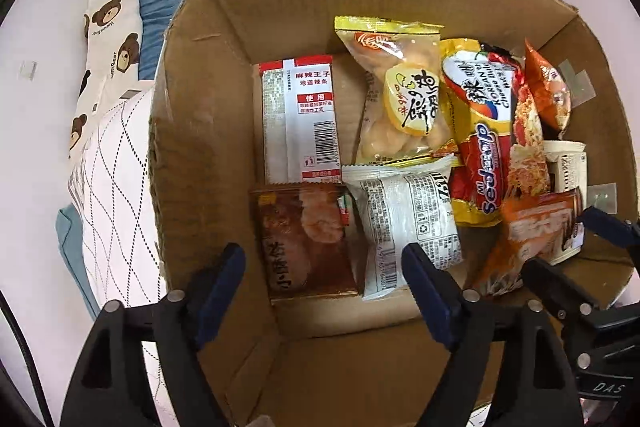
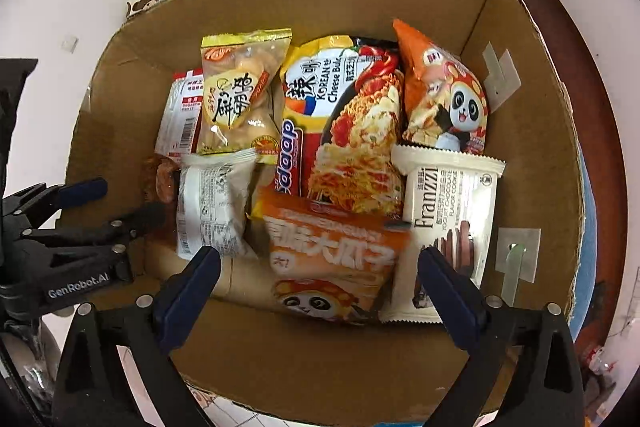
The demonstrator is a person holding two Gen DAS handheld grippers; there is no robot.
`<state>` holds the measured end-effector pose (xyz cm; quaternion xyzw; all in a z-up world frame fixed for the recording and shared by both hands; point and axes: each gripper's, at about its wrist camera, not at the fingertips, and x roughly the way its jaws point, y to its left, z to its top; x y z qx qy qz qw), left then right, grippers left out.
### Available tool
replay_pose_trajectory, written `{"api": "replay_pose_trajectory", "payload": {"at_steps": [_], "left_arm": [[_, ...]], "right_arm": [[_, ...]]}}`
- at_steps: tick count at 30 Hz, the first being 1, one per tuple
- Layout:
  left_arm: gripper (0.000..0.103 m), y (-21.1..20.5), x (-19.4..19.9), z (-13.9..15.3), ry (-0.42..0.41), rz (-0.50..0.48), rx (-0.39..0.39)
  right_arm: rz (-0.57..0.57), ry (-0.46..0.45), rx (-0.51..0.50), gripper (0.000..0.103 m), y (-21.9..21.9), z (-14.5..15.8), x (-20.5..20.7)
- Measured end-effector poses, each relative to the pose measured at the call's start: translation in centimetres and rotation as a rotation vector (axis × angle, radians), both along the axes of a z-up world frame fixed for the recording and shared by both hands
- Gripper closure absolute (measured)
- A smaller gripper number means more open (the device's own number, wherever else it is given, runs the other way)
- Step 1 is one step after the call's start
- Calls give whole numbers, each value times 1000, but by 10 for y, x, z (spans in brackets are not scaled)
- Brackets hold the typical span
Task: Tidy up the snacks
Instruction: 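Carry both packets into the box and open both tools, then lift both tools out of the box toward the snacks on the bed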
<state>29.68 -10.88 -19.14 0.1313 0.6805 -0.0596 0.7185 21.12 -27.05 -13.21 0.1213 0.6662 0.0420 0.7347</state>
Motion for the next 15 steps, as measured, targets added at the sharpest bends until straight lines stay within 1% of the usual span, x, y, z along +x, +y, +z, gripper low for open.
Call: {"api": "replay_pose_trajectory", "payload": {"at_steps": [1, 5, 10, 11, 15], "left_arm": [[15, 1, -1, 2, 0, 9, -14], [15, -1, -9, 12, -24, 27, -38], [15, 6, -20, 31, -60, 106, -133], [15, 10, -24, 37, -77, 131, -166], [15, 16, -38, 50, -125, 171, -208]], "right_arm": [[-1, -2, -4, 2, -1, 1, -1], [-2, -14, -23, 2, -5, 7, -7], [-20, -45, -51, 2, -17, 22, -18], [-24, -52, -57, 2, -18, 25, -21], [-25, -68, -77, 2, -20, 34, -28]]}}
